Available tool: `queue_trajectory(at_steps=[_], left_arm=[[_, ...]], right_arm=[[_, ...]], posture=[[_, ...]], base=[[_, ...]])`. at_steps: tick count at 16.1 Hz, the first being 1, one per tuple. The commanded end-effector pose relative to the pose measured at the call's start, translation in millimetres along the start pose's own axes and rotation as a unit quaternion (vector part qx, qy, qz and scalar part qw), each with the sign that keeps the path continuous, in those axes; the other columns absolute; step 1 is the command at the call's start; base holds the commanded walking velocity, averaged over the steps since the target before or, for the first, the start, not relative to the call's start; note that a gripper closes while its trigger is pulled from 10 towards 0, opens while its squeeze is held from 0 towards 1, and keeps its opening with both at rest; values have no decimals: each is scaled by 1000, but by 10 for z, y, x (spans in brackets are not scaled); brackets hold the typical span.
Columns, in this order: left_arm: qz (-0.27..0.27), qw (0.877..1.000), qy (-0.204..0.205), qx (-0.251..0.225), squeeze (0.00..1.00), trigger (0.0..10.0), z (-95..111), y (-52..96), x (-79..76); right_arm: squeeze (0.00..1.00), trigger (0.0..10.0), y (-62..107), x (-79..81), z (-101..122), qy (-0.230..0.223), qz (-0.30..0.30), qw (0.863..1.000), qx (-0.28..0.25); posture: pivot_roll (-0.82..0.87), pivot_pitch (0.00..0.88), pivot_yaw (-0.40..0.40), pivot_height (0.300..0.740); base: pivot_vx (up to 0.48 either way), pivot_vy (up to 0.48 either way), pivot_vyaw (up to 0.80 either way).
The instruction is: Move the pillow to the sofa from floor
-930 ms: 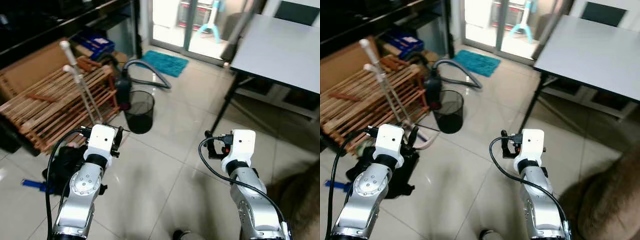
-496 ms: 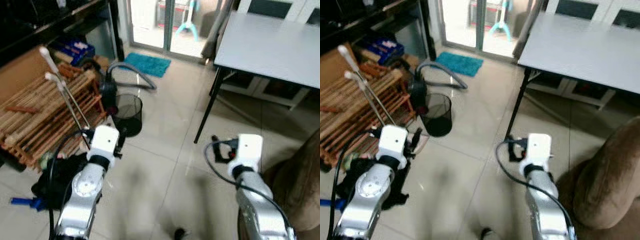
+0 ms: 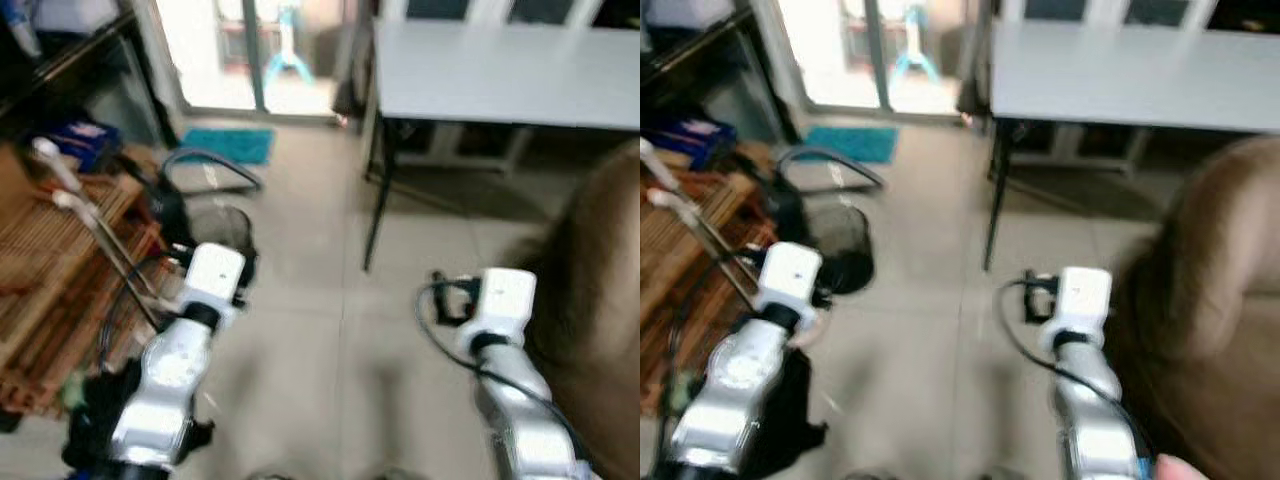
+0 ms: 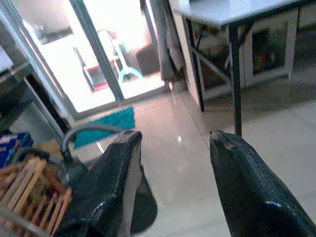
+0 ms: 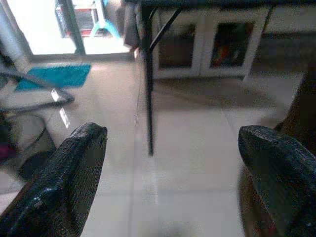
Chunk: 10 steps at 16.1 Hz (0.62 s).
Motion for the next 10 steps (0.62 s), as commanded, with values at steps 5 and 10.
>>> queue_trajectory(at_steps=[5,10], left_arm=[[-16,1000,7,9,0,10000,-36,21,-90],[-10,1000,17,5,0,10000,-52,44,-96]], right_arm=[[0,10000,30,-126,107,26,-29,999,-14],[0,10000,39,-162,144,47,-35,998,-15]], posture=[[-39,39,38,740],[-45,37,15,740]], base=[[0,0,0],[0,0,-160]])
Point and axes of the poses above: a point about 5 cm out from each wrist's last joint towards the gripper, its own y axis pointing back from the gripper into the wrist, its own z axis along the axis of the wrist's last joint, x = y × z, the point moved 6 cm from there along -y, pointing out of the wrist towards the gripper, and after that the axes turned 5 degrees about -y, right-handed, at the moved point
